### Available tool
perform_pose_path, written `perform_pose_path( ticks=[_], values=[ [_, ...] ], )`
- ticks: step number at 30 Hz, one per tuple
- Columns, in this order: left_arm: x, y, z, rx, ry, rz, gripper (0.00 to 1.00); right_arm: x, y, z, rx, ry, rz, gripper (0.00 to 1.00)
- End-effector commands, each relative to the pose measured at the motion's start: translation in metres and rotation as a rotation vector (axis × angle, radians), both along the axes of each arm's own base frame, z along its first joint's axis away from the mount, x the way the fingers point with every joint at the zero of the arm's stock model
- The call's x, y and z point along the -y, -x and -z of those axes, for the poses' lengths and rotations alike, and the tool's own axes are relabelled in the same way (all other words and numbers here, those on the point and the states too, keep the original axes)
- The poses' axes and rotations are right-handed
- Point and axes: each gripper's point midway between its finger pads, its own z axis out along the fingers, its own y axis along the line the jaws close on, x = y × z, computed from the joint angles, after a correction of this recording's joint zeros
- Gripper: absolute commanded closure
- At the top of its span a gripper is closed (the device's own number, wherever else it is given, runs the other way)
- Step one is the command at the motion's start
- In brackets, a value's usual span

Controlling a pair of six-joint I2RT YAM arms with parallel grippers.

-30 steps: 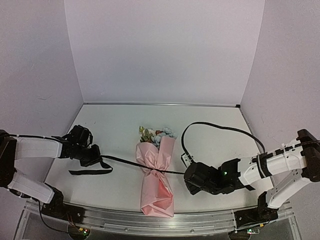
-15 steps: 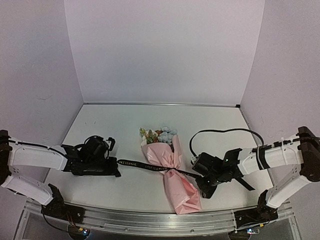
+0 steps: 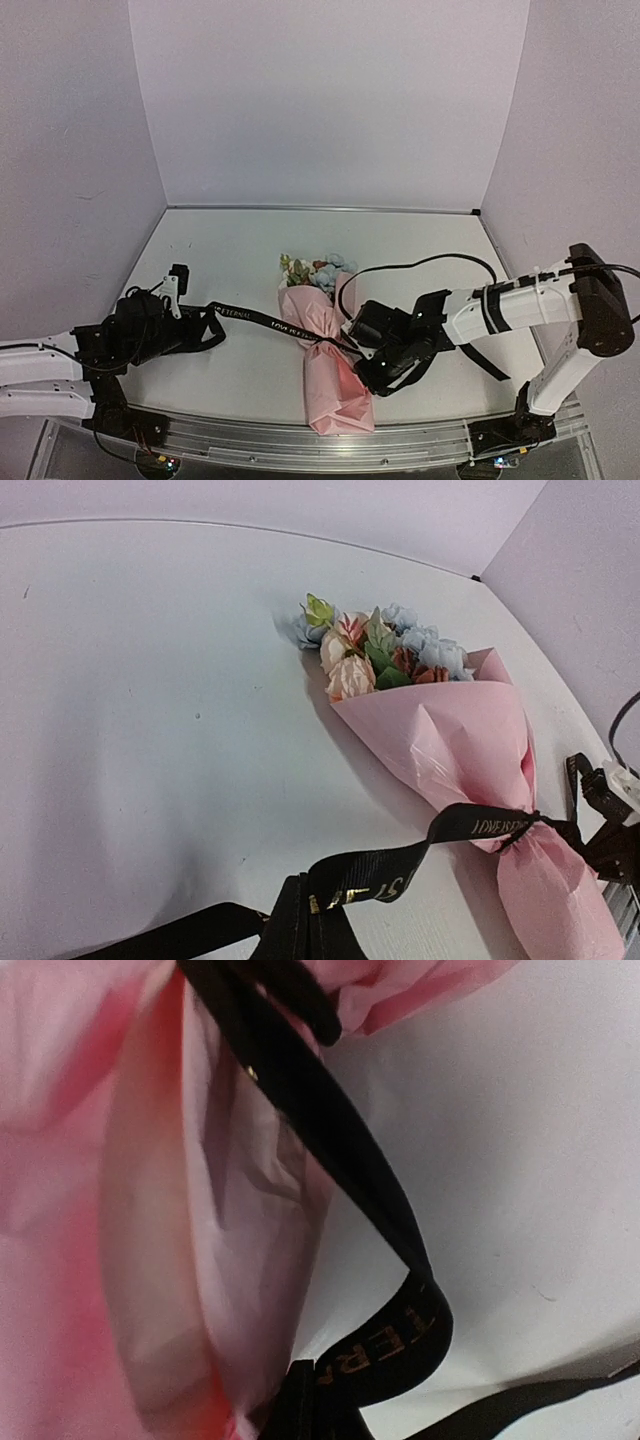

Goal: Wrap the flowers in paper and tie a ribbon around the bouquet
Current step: Pass from the left arm to the right

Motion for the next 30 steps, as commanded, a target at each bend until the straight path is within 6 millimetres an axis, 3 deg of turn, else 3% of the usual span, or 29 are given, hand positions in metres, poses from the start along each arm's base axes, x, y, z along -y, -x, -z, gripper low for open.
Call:
perform_pose_path(
  ticks=[1,6,9,12,21,24,30],
  values=[
    [0.012,0.007,-0.028,0.147,0.059,0.115,1.00,-0.027,-0.012,-0.004,0.022,-0.045,0.029,1.00],
    [0.041,0.012,-0.049,0.218,0.047,0.265,1.00,-0.015,-0.028,0.002,0.022,0.007,0.107,0.98],
    [0.067,0.013,-0.059,0.231,0.046,0.372,1.00,-0.001,-0.034,0.005,0.002,0.010,0.176,0.87],
    [0.094,0.015,-0.053,0.225,0.014,0.494,1.00,0.008,-0.040,0.006,0.021,0.022,0.182,0.76],
    [0.151,0.038,-0.081,0.281,0.000,0.784,1.00,0.023,-0.067,-0.002,0.032,0.002,0.279,0.78],
    [0.170,0.051,-0.082,0.288,-0.023,0.877,1.00,0.023,-0.071,-0.007,0.000,-0.028,0.281,0.76],
    [0.208,0.083,-0.060,0.282,-0.130,1.044,1.00,0.044,-0.080,-0.018,-0.054,-0.015,0.319,0.62]
  ],
)
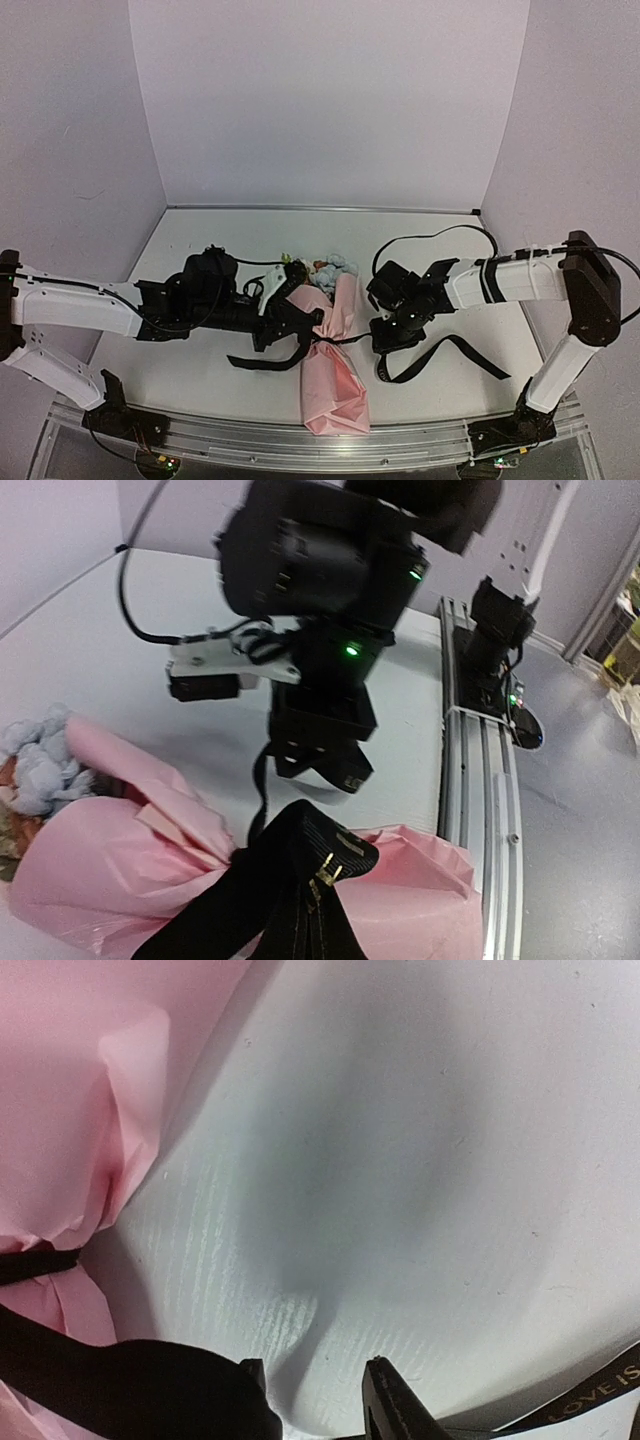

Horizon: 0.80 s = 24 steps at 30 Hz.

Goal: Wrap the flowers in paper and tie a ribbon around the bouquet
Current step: Pass from the left arm to the right

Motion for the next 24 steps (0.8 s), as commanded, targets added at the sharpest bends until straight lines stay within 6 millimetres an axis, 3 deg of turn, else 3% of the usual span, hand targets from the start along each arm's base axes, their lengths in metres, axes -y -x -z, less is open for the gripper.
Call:
perform_pose_path(
  ticks=[1,4,10,15,19,21,24],
  values=[
    [0.026,0.027,0.008,0.064,-0.062,0.154,1.00,0.016,-0.004,-0.023,-0.032,-0.011,0.021,0.59],
    [0.042,0.035,0.022,0.077,-0.105,0.205,1.00,0.028,-0.005,-0.028,-0.029,-0.010,0.063,0.44],
    [0.056,0.047,0.036,0.087,-0.166,0.265,1.00,0.027,0.006,-0.051,-0.047,-0.106,0.088,0.39],
    [0.048,0.057,0.041,0.097,-0.188,0.281,1.00,-0.021,0.016,-0.087,-0.117,-0.342,-0.036,0.36],
    [0.041,0.065,0.032,0.122,-0.172,0.279,1.00,-0.067,0.018,-0.113,-0.241,-0.512,-0.092,0.35],
    [0.038,0.064,0.027,0.146,-0.164,0.263,1.00,-0.093,0.011,-0.119,-0.297,-0.614,-0.052,0.35],
    [0.036,0.064,0.026,0.157,-0.167,0.259,1.00,-0.118,0.002,-0.123,-0.350,-0.692,0.001,0.35]
  ],
)
